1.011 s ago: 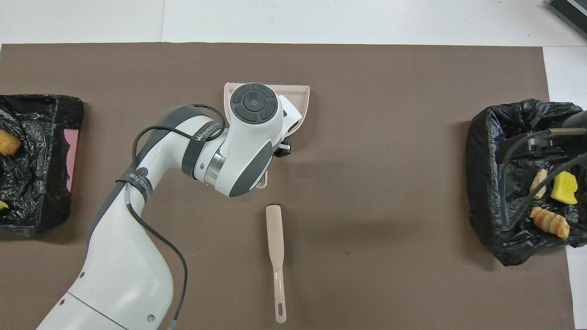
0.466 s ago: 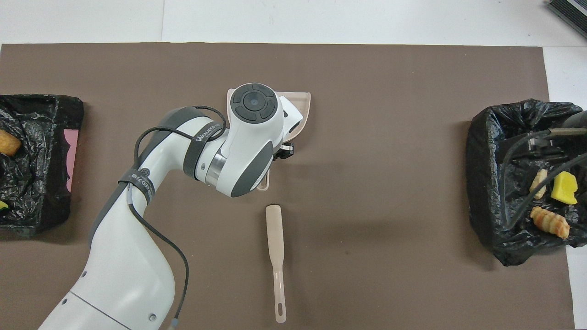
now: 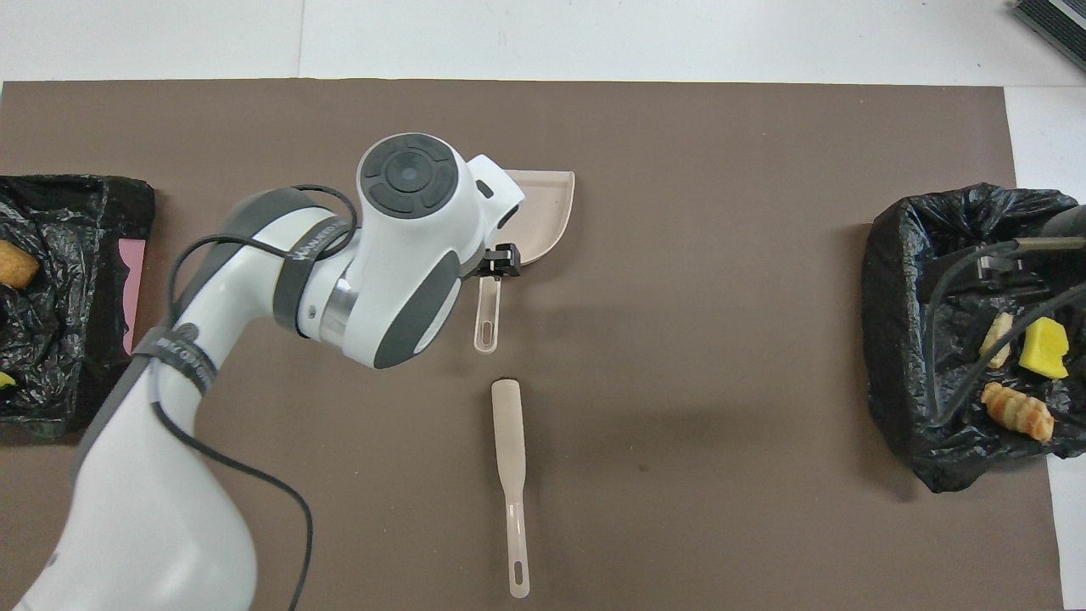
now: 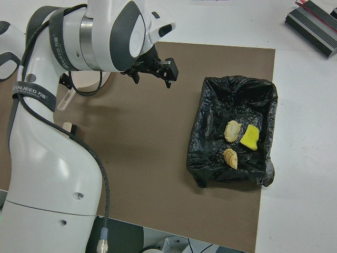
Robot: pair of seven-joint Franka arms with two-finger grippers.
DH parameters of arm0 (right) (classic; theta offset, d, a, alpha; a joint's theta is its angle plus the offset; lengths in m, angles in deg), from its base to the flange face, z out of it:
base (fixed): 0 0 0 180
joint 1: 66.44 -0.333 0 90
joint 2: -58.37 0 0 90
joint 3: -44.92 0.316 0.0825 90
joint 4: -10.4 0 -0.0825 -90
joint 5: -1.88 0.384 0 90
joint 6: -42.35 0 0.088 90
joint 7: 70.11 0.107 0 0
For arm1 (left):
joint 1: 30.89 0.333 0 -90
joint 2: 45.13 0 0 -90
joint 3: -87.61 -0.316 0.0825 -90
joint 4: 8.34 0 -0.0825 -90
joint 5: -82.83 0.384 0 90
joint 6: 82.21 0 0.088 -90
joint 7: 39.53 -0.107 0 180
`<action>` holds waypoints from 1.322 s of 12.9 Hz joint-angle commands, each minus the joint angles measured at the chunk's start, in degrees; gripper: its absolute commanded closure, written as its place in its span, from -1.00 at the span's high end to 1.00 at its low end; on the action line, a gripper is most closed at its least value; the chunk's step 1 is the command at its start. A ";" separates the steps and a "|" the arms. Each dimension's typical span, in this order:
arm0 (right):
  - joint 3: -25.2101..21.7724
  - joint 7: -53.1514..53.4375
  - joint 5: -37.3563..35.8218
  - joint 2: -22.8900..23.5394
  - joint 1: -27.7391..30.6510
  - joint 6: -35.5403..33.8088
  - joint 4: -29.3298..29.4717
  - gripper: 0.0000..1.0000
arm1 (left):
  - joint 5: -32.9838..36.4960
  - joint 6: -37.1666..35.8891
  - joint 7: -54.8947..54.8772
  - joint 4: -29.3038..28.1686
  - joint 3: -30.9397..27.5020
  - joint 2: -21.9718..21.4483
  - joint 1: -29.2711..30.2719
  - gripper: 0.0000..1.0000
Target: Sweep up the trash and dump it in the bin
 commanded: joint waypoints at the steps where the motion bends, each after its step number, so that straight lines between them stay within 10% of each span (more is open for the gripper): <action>1: 0.75 0.84 0.11 -0.85 0.84 -0.19 -0.86 1.00 | 1.52 -0.23 -2.89 -8.99 0.10 -11.15 4.52 1.00; 6: 0.75 0.84 0.11 -0.85 0.84 -0.19 -0.86 1.00 | 1.52 -5.84 -24.66 -12.71 0.02 -22.25 15.24 1.00; 17: 0.75 0.84 0.11 -0.85 0.84 -0.19 -0.86 1.00 | -0.14 -32.04 -38.15 6.37 -0.60 -24.36 26.95 1.00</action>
